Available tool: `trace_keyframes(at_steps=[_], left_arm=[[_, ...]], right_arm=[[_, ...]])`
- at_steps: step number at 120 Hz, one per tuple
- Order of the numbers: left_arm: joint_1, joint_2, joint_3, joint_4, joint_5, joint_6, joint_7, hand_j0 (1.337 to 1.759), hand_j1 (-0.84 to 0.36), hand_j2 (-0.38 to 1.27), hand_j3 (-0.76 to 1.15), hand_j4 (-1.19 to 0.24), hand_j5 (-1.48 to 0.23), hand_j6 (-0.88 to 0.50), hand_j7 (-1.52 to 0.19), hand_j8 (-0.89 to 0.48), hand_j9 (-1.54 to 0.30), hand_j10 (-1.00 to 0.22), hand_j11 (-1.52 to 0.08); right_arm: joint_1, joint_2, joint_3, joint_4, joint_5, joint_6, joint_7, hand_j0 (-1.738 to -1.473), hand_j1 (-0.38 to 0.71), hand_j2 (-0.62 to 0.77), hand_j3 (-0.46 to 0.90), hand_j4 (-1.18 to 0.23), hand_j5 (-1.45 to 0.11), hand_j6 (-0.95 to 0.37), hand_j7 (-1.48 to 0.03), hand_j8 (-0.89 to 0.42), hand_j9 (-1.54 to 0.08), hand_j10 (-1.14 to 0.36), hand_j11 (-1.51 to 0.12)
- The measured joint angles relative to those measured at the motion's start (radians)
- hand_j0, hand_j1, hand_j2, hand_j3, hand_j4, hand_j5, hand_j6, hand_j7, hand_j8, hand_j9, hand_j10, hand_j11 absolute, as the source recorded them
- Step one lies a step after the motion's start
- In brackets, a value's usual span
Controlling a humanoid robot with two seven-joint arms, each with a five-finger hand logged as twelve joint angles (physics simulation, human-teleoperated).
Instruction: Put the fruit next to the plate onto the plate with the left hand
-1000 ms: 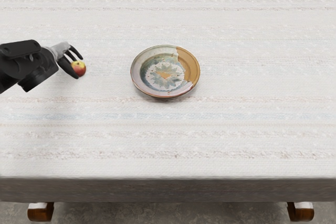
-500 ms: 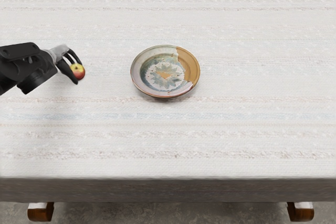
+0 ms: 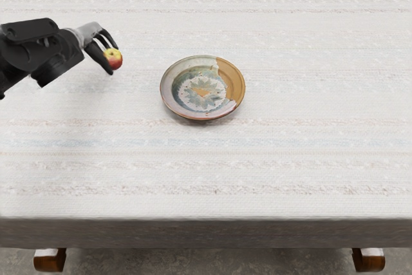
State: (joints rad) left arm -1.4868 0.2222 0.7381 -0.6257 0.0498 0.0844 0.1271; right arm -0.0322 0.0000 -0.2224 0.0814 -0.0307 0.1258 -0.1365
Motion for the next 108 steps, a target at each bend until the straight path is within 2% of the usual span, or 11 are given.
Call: trace_keyframes(at_steps=[5,23,37,42,45,58,80,93,102,108], left_arm=[[-0.014,-0.028,-0.004,-0.004,-0.001,0.000,0.001,1.657,-0.29,0.44,0.00,-0.64,-0.87,-0.50,-0.88,-0.60,-0.87,-0.66,-0.87],[-0.061,-0.122,-0.017,-0.012,-0.004,-0.002,0.011,1.658,-0.32,0.47,0.00,-0.62,-0.86,-0.48,-0.86,-0.59,-0.85,-0.64,-0.85],[-0.076,-0.195,-0.029,-0.013,-0.005,-0.001,0.023,1.658,-0.34,0.43,0.00,-0.58,-0.84,-0.48,-0.84,-0.57,-0.84,-0.64,-0.84],[-0.076,-0.219,-0.034,-0.014,-0.006,-0.002,0.028,1.658,-0.35,0.46,0.00,-0.57,-0.84,-0.47,-0.84,-0.58,-0.84,-0.64,-0.84],[-0.076,-0.222,-0.036,-0.013,-0.005,-0.001,0.031,1.658,-0.33,0.37,0.00,-0.58,-0.84,-0.49,-0.84,-0.58,-0.83,-0.64,-0.84],[-0.069,-0.222,-0.041,-0.010,-0.004,0.000,0.037,1.658,-0.35,0.28,0.00,-0.59,-0.82,-0.54,-0.82,-0.59,-0.82,-0.63,-0.82],[-0.095,-0.220,-0.048,-0.005,-0.003,0.002,0.038,1.658,0.03,0.12,0.00,-0.27,-0.38,-0.25,-0.37,-0.27,-0.37,-0.29,-0.37],[-0.099,-0.065,-0.060,-0.005,-0.003,0.001,0.037,1.658,0.15,0.07,0.00,-0.17,-0.23,-0.15,-0.23,-0.17,-0.23,-0.17,-0.23],[-0.067,0.023,-0.086,-0.004,-0.002,0.000,0.037,1.658,0.21,0.05,0.00,-0.12,-0.16,-0.11,-0.16,-0.12,-0.16,-0.12,-0.16],[0.027,0.088,-0.159,-0.003,-0.002,0.001,0.036,1.658,0.24,0.04,0.00,-0.09,-0.13,-0.09,-0.13,-0.09,-0.13,-0.10,-0.13]], right_arm=[[0.000,0.000,0.000,0.000,0.000,0.000,0.000,-1.658,-0.35,0.00,0.00,0.00,0.00,0.00,0.00,0.00,0.00,0.00,0.00],[0.000,0.000,0.000,0.000,0.000,0.000,0.000,-1.658,-0.35,0.00,0.00,0.00,0.00,0.00,0.00,0.00,0.00,0.00,0.00],[0.000,0.000,0.000,0.000,0.000,0.000,0.000,-1.658,-0.35,0.00,0.00,0.00,0.00,0.00,0.00,0.00,0.00,0.00,0.00],[0.000,0.000,0.000,0.000,0.000,0.000,0.000,-1.658,-0.35,0.00,0.00,0.00,0.00,0.00,0.00,0.00,0.00,0.00,0.00],[0.000,0.000,0.000,0.000,0.000,0.000,0.000,-1.658,-0.35,0.00,0.00,0.00,0.00,0.00,0.00,0.00,0.00,0.00,0.00],[0.000,0.000,0.000,0.000,0.000,0.000,0.000,-1.658,-0.35,0.00,0.00,0.00,0.00,0.00,0.00,0.00,0.00,0.00,0.00],[0.000,0.000,0.000,0.000,0.000,0.000,0.000,-1.658,-0.35,0.00,0.00,0.00,0.00,0.00,0.00,0.00,0.00,0.00,0.00],[0.000,0.000,0.000,0.000,0.000,0.000,0.000,-1.658,-0.35,0.00,0.00,0.00,0.00,0.00,0.00,0.00,0.00,0.00,0.00],[0.000,0.000,0.000,0.000,0.000,0.000,0.000,-1.658,-0.35,0.00,0.00,0.00,0.00,0.00,0.00,0.00,0.00,0.00,0.00],[0.000,0.000,0.000,0.000,0.000,0.000,0.000,-1.658,-0.35,0.00,0.00,0.00,0.00,0.00,0.00,0.00,0.00,0.00,0.00]])
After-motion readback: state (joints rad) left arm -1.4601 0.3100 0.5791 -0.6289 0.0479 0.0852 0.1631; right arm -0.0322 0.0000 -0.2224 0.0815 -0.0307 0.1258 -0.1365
